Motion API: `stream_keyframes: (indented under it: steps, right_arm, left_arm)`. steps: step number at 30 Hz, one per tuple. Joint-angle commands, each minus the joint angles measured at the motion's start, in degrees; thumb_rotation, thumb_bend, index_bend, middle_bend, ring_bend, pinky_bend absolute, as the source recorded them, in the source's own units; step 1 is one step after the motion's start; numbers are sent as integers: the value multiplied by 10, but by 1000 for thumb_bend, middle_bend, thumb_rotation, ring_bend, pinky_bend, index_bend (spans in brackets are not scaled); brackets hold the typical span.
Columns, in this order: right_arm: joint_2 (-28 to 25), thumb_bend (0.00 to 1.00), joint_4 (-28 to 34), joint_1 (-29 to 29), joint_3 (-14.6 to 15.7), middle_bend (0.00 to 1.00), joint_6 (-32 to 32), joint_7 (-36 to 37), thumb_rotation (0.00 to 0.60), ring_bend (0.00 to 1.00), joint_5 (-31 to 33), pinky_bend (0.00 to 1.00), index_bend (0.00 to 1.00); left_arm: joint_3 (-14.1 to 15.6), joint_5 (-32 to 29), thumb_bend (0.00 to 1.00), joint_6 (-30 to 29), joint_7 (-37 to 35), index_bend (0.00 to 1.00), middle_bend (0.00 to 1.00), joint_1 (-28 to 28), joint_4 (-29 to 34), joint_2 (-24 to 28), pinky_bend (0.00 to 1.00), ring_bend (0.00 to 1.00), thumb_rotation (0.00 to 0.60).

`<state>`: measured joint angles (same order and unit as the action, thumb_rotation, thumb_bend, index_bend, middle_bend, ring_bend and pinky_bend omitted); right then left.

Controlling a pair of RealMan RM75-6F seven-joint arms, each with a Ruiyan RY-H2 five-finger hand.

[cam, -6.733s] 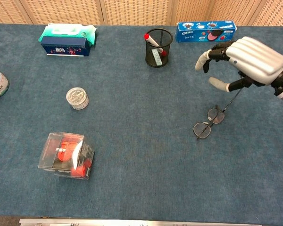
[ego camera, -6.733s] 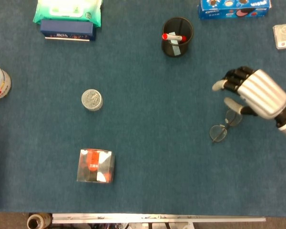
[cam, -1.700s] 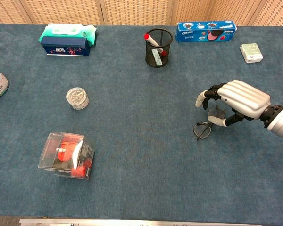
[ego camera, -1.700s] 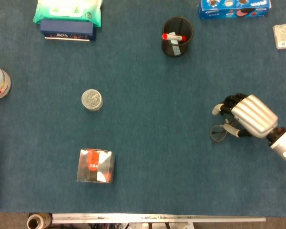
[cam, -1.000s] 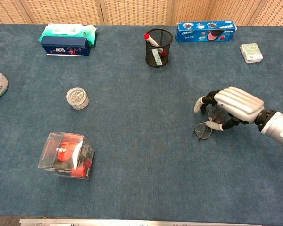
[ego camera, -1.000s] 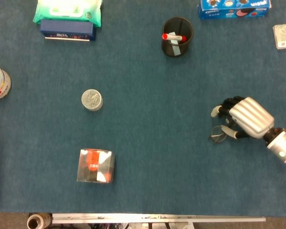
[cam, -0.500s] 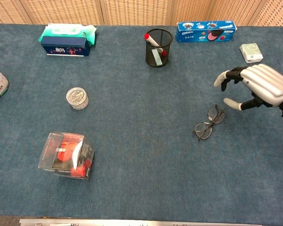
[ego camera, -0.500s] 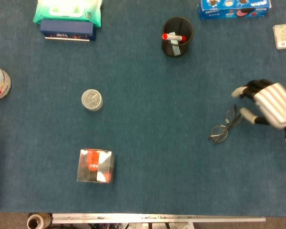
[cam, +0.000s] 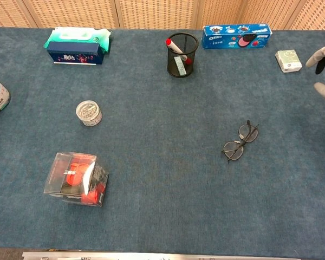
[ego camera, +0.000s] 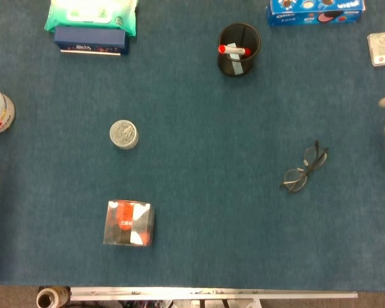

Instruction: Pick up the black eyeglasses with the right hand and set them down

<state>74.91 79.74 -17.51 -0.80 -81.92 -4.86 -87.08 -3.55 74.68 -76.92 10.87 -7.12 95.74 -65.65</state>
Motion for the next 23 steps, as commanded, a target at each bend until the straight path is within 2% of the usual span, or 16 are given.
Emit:
stream_keyframes:
  steps: [1, 11, 23]
  right_arm:
    - [-23, 319, 31, 19, -8, 490, -14, -29, 600, 347, 18, 404, 397]
    - [-55, 319, 86, 69, -13, 490, -37, -82, 600, 347, 65, 405, 397]
    - [-62, 319, 102, 90, -25, 490, -36, -77, 600, 347, 88, 405, 397]
  left_arm:
    - [-3, 3, 271, 0, -4, 337, 334, -3, -3, -2, 400, 304, 600]
    - [-7, 9, 272, -6, -19, 338, 334, -7, -12, -8, 400, 304, 600]
    - [-9, 2, 272, 2, -27, 341, 334, -12, -24, -20, 400, 304, 600]
